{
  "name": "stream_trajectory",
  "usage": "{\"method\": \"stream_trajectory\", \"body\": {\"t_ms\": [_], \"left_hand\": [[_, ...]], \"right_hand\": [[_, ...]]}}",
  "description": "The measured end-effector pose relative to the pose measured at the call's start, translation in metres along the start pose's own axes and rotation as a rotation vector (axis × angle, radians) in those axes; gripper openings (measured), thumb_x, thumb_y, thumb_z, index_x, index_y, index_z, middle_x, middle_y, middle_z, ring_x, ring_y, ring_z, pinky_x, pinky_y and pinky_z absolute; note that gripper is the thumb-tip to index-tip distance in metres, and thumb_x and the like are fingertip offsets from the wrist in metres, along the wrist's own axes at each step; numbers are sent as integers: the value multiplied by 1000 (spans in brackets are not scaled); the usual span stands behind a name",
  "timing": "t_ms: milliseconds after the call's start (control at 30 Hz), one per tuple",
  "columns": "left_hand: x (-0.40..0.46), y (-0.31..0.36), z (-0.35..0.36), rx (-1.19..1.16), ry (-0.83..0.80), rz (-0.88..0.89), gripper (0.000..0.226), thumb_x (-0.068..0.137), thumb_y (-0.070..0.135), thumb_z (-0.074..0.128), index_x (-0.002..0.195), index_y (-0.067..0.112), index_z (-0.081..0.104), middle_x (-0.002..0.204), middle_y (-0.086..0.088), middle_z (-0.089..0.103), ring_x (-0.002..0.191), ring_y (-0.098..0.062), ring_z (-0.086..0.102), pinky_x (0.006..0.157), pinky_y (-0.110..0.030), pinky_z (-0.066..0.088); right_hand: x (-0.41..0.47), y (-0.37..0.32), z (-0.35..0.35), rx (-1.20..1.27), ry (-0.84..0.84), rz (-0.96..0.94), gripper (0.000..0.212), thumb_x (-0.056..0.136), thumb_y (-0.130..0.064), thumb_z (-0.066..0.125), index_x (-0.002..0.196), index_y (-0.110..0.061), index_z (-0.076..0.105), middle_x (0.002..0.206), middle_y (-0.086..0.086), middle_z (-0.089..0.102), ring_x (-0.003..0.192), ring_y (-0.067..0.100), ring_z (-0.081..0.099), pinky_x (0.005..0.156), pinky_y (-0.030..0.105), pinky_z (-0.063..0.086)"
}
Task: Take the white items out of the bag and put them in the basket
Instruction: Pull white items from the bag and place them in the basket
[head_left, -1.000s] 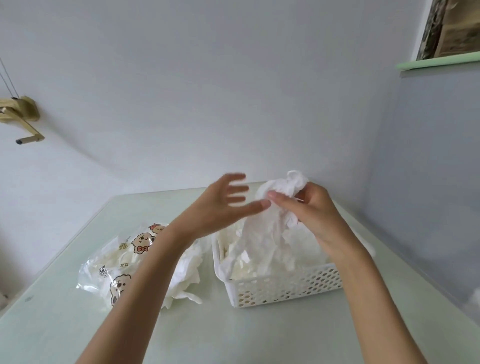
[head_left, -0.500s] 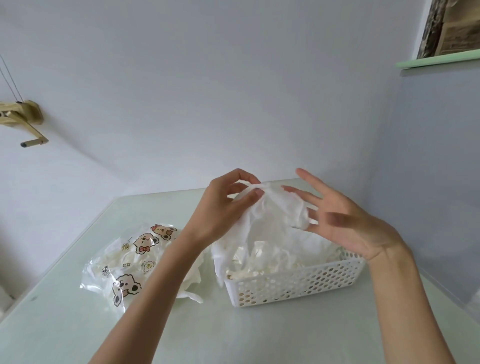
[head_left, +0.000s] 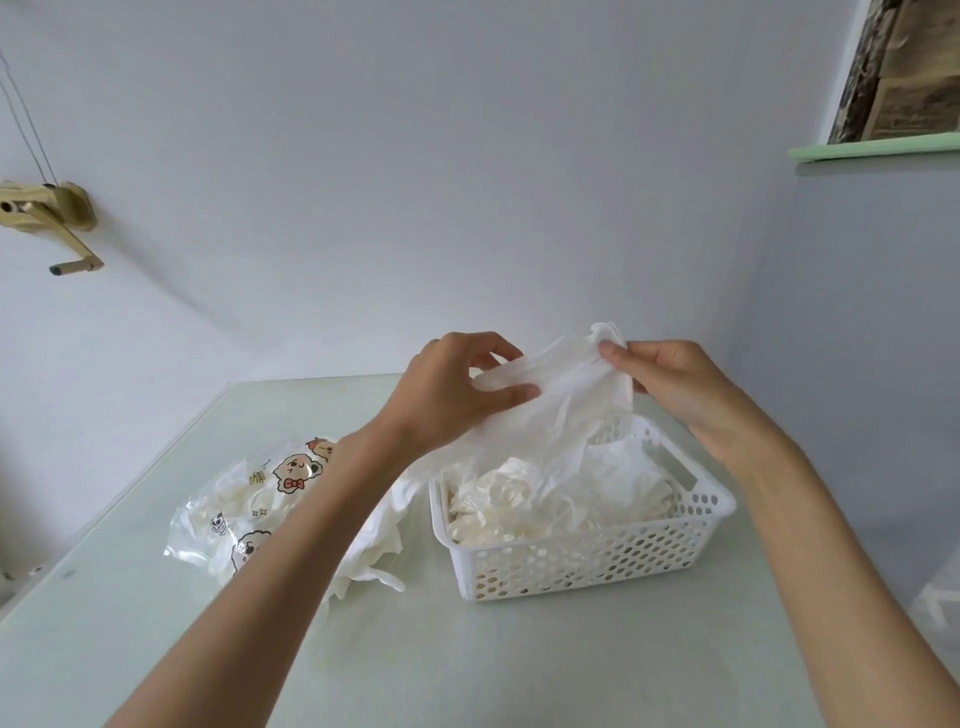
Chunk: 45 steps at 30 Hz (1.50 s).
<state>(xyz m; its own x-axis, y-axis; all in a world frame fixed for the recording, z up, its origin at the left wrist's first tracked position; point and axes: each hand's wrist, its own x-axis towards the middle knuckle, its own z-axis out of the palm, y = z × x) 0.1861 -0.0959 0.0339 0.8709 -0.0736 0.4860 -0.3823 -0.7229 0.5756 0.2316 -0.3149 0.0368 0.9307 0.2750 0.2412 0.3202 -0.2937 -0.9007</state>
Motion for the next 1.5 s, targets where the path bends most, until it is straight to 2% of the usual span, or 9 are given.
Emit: {"method": "stream_trajectory", "body": {"t_ms": [200, 333, 567, 700, 967, 1167, 1333, 1433, 1500], "left_hand": [[-3, 0, 20, -178, 67, -57, 45, 86, 42, 67, 64, 4, 58, 57, -10, 45, 52, -14, 37, 53, -28, 31], [-8, 2, 27, -213, 179, -79, 42, 91, 42, 61, 62, 10, 60, 49, 9, 37, 48, -9, 29, 47, -20, 25], [-28, 0, -13, 39, 368, -36, 34, 94, 45, 53, 69, 25, 63, 51, 7, 49, 52, -13, 41, 52, -29, 32], [-19, -15, -11, 317, 118, -136, 26, 93, 49, 50, 82, 33, 66, 71, 15, 65, 75, -16, 60, 65, -29, 42], [37, -67, 90, 593, -252, -31, 27, 101, 35, 42, 111, 20, 61, 108, -2, 68, 99, -27, 61, 73, -32, 41], [48, -77, 107, 751, -163, 166, 27, 100, 40, 45, 110, 20, 61, 106, 3, 66, 101, -20, 58, 71, -30, 40], [37, -52, 96, 523, 210, 198, 23, 90, 43, 61, 101, 24, 67, 99, 8, 67, 90, -16, 62, 69, -27, 44], [27, -33, 107, 430, -199, -76, 59, 90, 65, 42, 130, 23, 54, 134, 2, 55, 124, -19, 50, 97, -37, 44], [17, -28, 118, 538, -520, -139, 89, 85, 77, 28, 152, 20, 20, 160, -1, 15, 148, -21, 12, 118, -47, 16]], "right_hand": [[-5, -6, 3, 365, 180, -72, 15, 94, -22, 58, 96, -13, 70, 93, 5, 69, 88, 14, 63, 92, 32, 49], [2, 1, 12, 530, 381, -9, 12, 93, -22, 59, 83, -18, 65, 84, 5, 55, 77, 15, 51, 71, 30, 39], [-25, 0, 34, 108, 451, -318, 15, 99, -21, 48, 91, -15, 60, 43, -13, 25, 39, 6, 21, 40, 18, 19], [-21, 34, 31, 17, 345, -167, 15, 97, -24, 52, 85, -20, 60, 41, -12, 27, 41, 6, 24, 40, 20, 20], [12, 105, 15, -801, 265, 103, 21, 99, -28, 43, 107, -18, 61, 102, 7, 68, 94, 31, 61, 69, 31, 41], [24, 104, 13, -1183, 197, -9, 21, 102, -19, 35, 113, -14, 52, 101, 7, 67, 91, 28, 64, 62, 29, 35], [27, 108, 13, -1176, 123, -45, 18, 100, -25, 43, 113, -15, 48, 99, 4, 68, 89, 25, 65, 63, 28, 38], [28, 109, 14, -1176, 171, -85, 18, 95, -23, 53, 107, -15, 43, 94, 2, 65, 81, 22, 62, 60, 27, 39], [29, 108, 14, -1236, 203, -149, 18, 91, -15, 57, 102, -15, 43, 96, 0, 61, 79, 19, 53, 60, 26, 36]]}}
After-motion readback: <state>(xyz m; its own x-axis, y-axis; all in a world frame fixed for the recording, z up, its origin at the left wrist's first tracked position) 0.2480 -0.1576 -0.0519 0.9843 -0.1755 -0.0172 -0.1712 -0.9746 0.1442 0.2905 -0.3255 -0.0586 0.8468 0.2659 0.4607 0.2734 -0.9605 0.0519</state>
